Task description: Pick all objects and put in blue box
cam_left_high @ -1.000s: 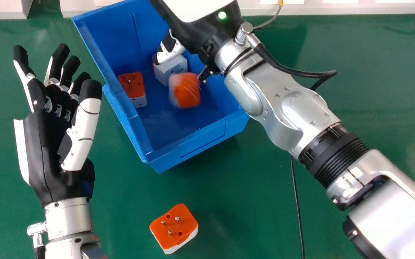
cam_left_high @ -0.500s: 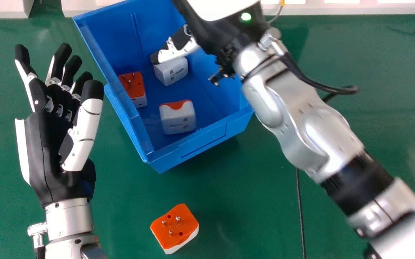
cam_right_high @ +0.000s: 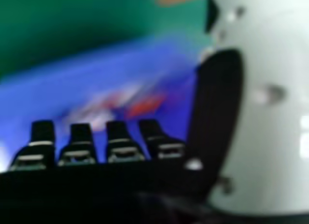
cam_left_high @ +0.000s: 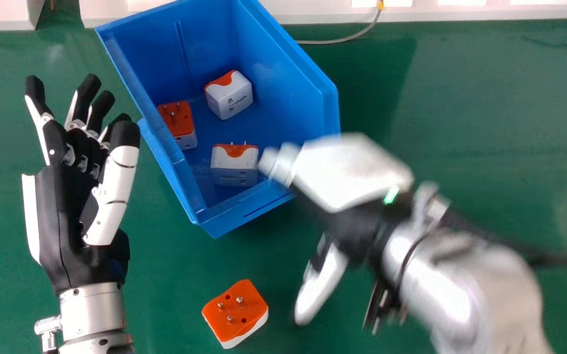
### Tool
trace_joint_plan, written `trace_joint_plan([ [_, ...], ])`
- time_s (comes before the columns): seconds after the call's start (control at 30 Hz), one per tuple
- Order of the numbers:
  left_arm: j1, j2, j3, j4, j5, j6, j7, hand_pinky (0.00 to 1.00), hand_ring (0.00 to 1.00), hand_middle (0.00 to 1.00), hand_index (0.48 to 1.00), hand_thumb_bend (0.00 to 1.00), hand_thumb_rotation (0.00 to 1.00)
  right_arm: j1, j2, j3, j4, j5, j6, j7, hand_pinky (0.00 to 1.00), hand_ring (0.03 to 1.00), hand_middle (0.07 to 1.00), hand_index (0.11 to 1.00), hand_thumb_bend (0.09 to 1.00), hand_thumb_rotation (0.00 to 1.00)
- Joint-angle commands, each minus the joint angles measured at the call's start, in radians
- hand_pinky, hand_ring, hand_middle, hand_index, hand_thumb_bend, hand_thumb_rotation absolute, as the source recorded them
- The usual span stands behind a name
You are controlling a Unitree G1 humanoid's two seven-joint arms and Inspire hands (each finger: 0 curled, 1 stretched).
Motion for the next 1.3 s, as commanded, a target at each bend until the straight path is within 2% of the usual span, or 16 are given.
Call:
trace_joint_plan([
  [0.0,0.003,0.0,-0.002,-0.024,-0.011,-0.017,-0.011,0.83,0.9,0.91,0.896,0.61,0.46,0.005,0.041,0.029,-0.013,-0.078,-0.038,0.003,0.94,0.953,0.962,0.915,0.89,0.22],
  [0.1,0.002,-0.001,-0.002,-0.018,-0.019,-0.02,-0.021,0.83,0.9,0.91,0.896,0.61,0.46,0.018,0.073,0.069,0.031,-0.113,-0.091,0.004,0.94,0.953,0.962,0.915,0.89,0.22],
  [0.17,0.004,-0.002,-0.002,-0.02,-0.018,-0.019,-0.022,0.83,0.9,0.91,0.895,0.62,0.46,0.023,0.094,0.076,0.056,-0.123,-0.114,0.003,0.9,0.949,0.958,0.896,0.858,0.07],
  [0.3,0.007,-0.001,-0.002,-0.025,-0.016,-0.017,-0.022,0.83,0.9,0.91,0.897,0.62,0.46,0.036,0.117,0.073,0.097,-0.116,-0.162,-0.035,0.84,0.932,0.943,0.878,0.838,0.02],
  [0.47,0.005,0.003,-0.002,-0.022,-0.027,-0.016,-0.032,0.84,0.9,0.92,0.902,0.62,0.46,0.028,0.135,0.07,0.156,-0.102,-0.203,-0.052,0.84,0.93,0.941,0.881,0.816,0.0],
  [0.57,0.002,0.004,0.001,-0.021,-0.028,-0.016,-0.037,0.85,0.9,0.92,0.902,0.62,0.45,0.018,0.15,0.058,0.209,-0.08,-0.21,-0.06,0.85,0.936,0.947,0.886,0.808,0.0],
  [0.7,0.001,0.004,0.002,-0.022,-0.039,-0.013,-0.043,0.85,0.9,0.92,0.901,0.62,0.45,0.004,0.169,0.035,0.295,-0.029,-0.208,-0.087,0.84,0.926,0.945,0.861,0.798,0.0],
  [0.8,-0.001,0.005,0.002,-0.022,-0.037,-0.012,-0.042,0.85,0.9,0.92,0.9,0.61,0.44,-0.026,0.184,0.018,0.402,0.025,-0.207,-0.138,0.82,0.907,0.924,0.835,0.817,0.0],
  [0.87,-0.002,0.004,0.001,-0.024,-0.034,-0.01,-0.041,0.85,0.9,0.92,0.9,0.61,0.45,-0.044,0.192,0.015,0.487,0.049,-0.207,-0.204,0.81,0.882,0.902,0.724,0.762,0.0],
  [0.93,-0.003,0.001,0.001,-0.026,-0.029,-0.006,-0.034,0.84,0.9,0.91,0.897,0.62,0.45,-0.061,0.193,0.018,0.564,0.067,-0.216,-0.274,0.78,0.846,0.866,0.578,0.615,0.07],
  [0.97,-0.004,0.0,0.001,-0.026,-0.027,-0.006,-0.032,0.84,0.9,0.91,0.896,0.62,0.45,-0.065,0.192,0.017,0.597,0.079,-0.222,-0.31,0.77,0.838,0.859,0.561,0.595,0.08],
  [1.03,-0.004,0.001,0.001,-0.025,-0.023,-0.007,-0.03,0.85,0.9,0.92,0.898,0.63,0.45,-0.069,0.197,0.01,0.653,0.113,-0.227,-0.378,0.63,0.68,0.722,0.513,0.543,0.11],
  [1.1,-0.005,0.003,0.001,-0.023,-0.017,-0.009,-0.03,0.85,0.9,0.92,0.899,0.62,0.45,-0.076,0.2,0.005,0.693,0.143,-0.23,-0.425,0.61,0.658,0.704,0.509,0.538,0.11],
  [1.13,-0.006,0.002,0.0,-0.023,-0.015,-0.008,-0.028,0.85,0.91,0.92,0.9,0.63,0.46,-0.08,0.2,0.006,0.704,0.153,-0.228,-0.44,0.55,0.599,0.638,0.508,0.532,0.09],
  [1.2,-0.006,0.0,-0.002,-0.023,-0.019,-0.005,-0.029,0.85,0.91,0.92,0.9,0.63,0.46,-0.088,0.2,0.007,0.722,0.172,-0.229,-0.468,0.47,0.529,0.573,0.521,0.526,0.06],
  [1.27,-0.008,-0.001,-0.002,-0.021,-0.021,-0.007,-0.031,0.85,0.91,0.92,0.9,0.63,0.46,-0.094,0.196,0.01,0.735,0.189,-0.236,-0.505,0.47,0.529,0.573,0.521,0.526,0.06],
])
